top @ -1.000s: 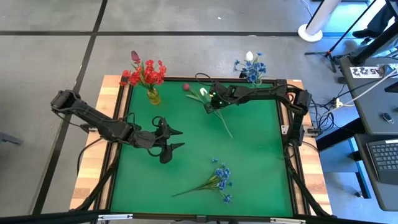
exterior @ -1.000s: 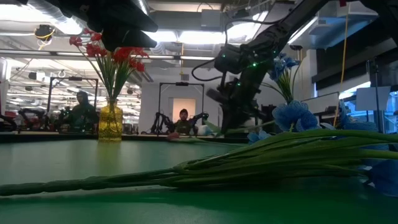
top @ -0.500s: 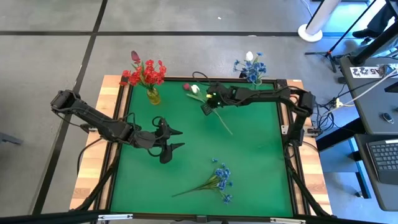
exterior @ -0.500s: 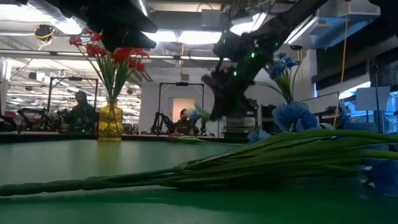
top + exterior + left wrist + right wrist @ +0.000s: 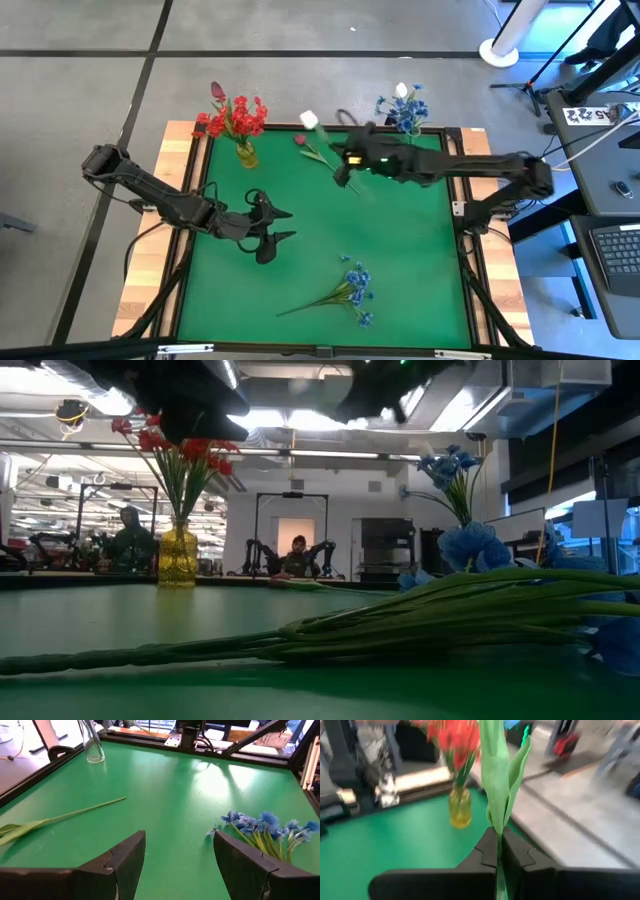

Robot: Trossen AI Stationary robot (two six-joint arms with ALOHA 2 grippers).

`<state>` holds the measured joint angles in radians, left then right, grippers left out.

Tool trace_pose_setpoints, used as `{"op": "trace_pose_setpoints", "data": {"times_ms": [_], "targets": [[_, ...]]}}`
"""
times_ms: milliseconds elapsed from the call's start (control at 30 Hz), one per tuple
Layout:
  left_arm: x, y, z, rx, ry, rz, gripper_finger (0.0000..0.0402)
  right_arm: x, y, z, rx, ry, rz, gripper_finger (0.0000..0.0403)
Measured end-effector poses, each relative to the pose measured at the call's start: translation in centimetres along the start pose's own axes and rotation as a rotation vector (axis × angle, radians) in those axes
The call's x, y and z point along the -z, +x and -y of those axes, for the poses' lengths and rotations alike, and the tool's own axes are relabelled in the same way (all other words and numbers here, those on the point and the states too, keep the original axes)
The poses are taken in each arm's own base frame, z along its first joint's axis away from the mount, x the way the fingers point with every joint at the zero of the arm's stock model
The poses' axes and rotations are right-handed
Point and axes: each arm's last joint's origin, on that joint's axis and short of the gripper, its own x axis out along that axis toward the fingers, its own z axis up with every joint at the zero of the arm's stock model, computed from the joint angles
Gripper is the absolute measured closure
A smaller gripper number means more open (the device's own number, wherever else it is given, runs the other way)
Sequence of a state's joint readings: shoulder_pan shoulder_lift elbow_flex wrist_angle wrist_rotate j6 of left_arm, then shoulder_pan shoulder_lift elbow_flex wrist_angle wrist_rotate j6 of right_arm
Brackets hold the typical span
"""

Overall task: Sort flowers into vase by color
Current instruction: Put the white flower into the transparent vase

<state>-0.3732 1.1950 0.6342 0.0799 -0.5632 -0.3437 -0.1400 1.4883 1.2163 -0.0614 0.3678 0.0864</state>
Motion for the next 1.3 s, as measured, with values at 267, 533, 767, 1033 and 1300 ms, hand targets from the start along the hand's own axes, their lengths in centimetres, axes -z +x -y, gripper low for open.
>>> {"op": "trace_pose_setpoints", "data": {"times_ms": [267, 533, 767, 1033, 1300], "targets": [[0.2, -0.1, 0.2, 0.006, -0.005, -0.014, 0.0173, -1.7, -7.7, 2.6, 0.007, -0.006, 0.231, 0.0401], [0.1, -0.1, 0.2, 0.007, -0.016, -0.001, 0.0172, 1.1, -14.5, 5.5, 0.021, -0.055, 0.662, 0.0401], [-0.6, -0.2, 0.4, 0.003, 0.002, 0.066, 0.0172, 2.6, -17.3, 8.2, 0.355, -0.1, 0.73, 0.0401], [-1.2, -0.2, 0.4, -0.036, 0.041, 0.133, 0.0172, 2.6, -16.7, 11.7, 0.654, -0.162, 0.659, 0.0401], [-1.6, 0.0, 0.1, -0.054, 0.073, 0.152, 0.0172, 2.9, -16.6, 15.1, 0.767, -0.19, 0.645, 0.0401]]}}
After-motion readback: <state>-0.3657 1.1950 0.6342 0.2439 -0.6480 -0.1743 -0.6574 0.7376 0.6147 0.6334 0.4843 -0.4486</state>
